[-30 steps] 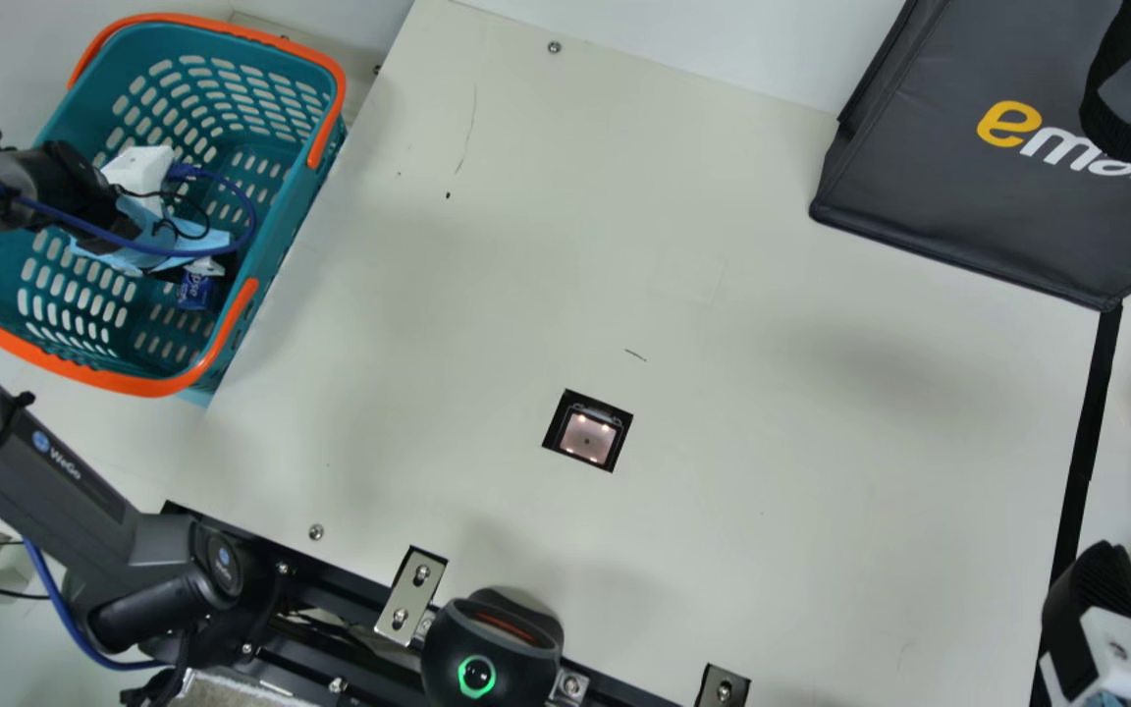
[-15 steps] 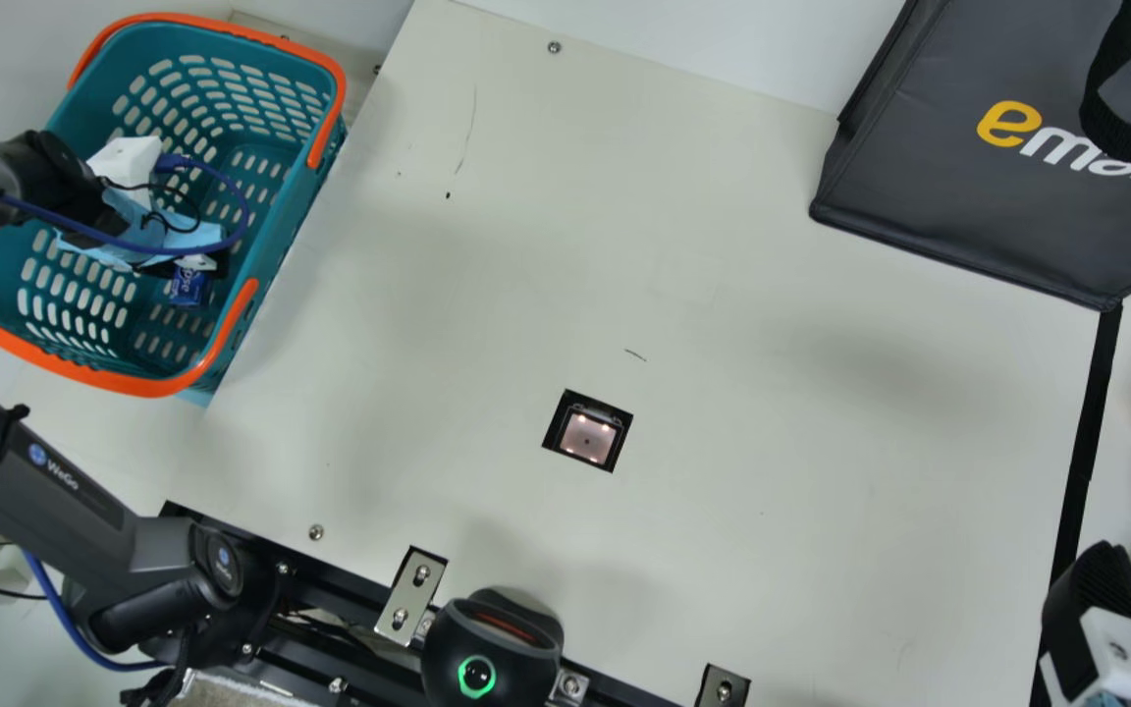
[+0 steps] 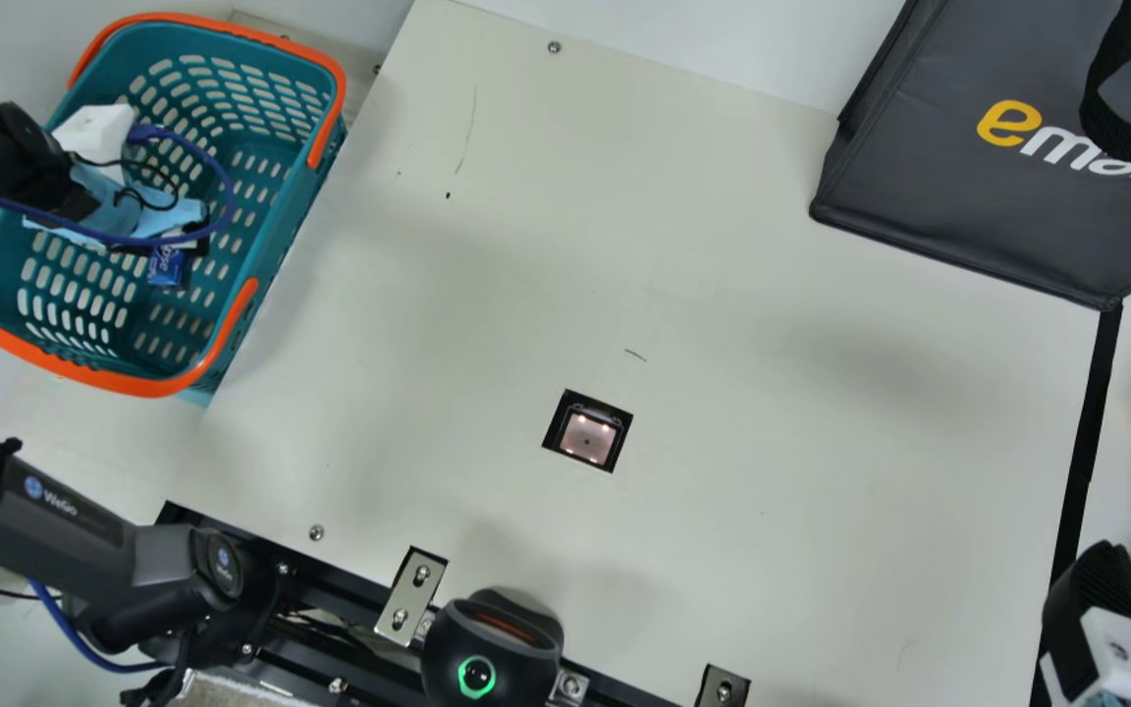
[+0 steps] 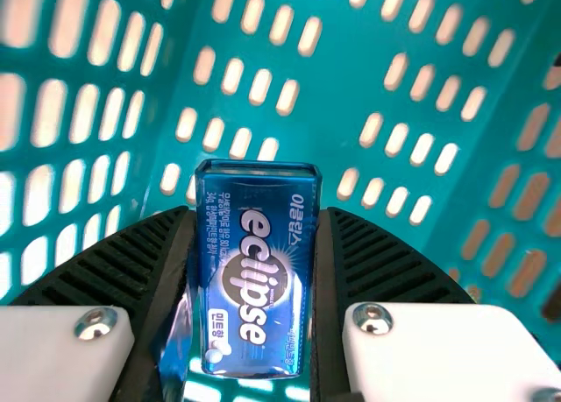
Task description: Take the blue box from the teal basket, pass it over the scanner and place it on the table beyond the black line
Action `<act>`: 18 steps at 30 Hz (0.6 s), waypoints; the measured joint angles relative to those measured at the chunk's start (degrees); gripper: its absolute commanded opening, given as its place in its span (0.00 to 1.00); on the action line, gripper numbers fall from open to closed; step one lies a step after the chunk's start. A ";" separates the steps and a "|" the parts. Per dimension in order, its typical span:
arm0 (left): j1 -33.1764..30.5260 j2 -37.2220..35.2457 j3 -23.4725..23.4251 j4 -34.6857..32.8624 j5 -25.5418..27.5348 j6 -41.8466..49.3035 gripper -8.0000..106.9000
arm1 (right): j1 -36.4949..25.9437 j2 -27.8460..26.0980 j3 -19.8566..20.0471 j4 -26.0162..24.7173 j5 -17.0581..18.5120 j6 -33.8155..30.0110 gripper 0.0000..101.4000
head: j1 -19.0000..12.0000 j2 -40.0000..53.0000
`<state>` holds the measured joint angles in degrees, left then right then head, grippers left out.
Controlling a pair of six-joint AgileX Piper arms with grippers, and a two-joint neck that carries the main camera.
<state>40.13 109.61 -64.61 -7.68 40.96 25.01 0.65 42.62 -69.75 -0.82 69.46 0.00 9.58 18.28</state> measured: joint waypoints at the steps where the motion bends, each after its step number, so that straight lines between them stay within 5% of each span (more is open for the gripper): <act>1: -0.11 -0.84 -0.14 0.14 0.62 -0.40 0.00 | 0.00 0.00 0.00 0.00 0.00 0.00 0.94 | 0.00 0.00; 18: -3.52 -14.28 -3.39 1.48 10.15 -8.60 0.00 | 0.00 0.00 0.00 0.00 0.00 0.00 0.94 | 0.00 -0.09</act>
<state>36.61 95.33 -68.00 -6.20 51.11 16.41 0.65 42.62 -69.75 -0.82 69.46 0.00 9.58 18.19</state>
